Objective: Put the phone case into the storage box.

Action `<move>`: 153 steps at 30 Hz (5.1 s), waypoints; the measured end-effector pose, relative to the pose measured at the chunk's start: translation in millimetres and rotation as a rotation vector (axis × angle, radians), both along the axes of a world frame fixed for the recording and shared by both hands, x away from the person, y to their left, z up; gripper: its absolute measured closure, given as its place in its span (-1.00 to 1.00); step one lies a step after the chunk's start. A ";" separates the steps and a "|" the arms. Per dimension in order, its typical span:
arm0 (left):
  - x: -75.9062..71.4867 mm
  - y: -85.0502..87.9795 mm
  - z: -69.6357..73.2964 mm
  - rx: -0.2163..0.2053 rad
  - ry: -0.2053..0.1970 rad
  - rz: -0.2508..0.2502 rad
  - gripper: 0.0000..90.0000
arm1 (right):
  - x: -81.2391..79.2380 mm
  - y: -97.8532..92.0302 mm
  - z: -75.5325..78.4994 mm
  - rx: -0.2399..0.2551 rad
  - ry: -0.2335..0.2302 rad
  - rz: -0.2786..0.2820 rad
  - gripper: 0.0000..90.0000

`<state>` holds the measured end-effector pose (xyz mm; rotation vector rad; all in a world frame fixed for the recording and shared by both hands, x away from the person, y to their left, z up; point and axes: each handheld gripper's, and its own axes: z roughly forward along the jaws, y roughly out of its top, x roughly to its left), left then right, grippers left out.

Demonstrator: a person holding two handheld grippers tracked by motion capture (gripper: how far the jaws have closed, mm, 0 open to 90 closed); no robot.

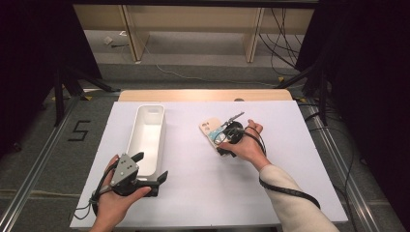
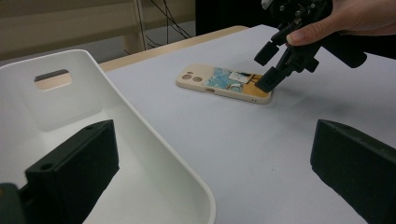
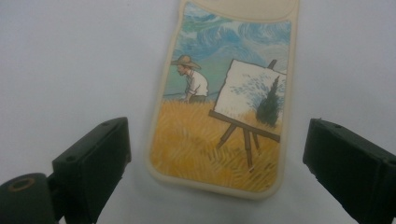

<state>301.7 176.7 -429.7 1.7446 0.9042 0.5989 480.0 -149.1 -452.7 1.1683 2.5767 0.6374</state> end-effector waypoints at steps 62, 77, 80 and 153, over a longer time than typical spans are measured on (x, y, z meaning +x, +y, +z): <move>-0.3 0.1 0.7 0.002 -0.009 -0.001 -0.99 | 20.5 13.3 -18.2 -0.085 0.150 -0.082 -0.81; -0.3 0.1 1.0 0.003 -0.013 -0.001 -0.99 | 20.2 15.1 -17.4 -0.101 0.154 -0.101 -0.78; -0.1 0.6 1.1 0.006 -0.013 -0.002 -0.99 | 20.2 15.4 -17.3 -0.100 0.155 -0.105 -0.78; 2.1 3.8 0.9 -0.005 -0.014 0.021 -0.98 | -12.8 -23.8 7.6 0.201 -0.024 -0.043 -0.74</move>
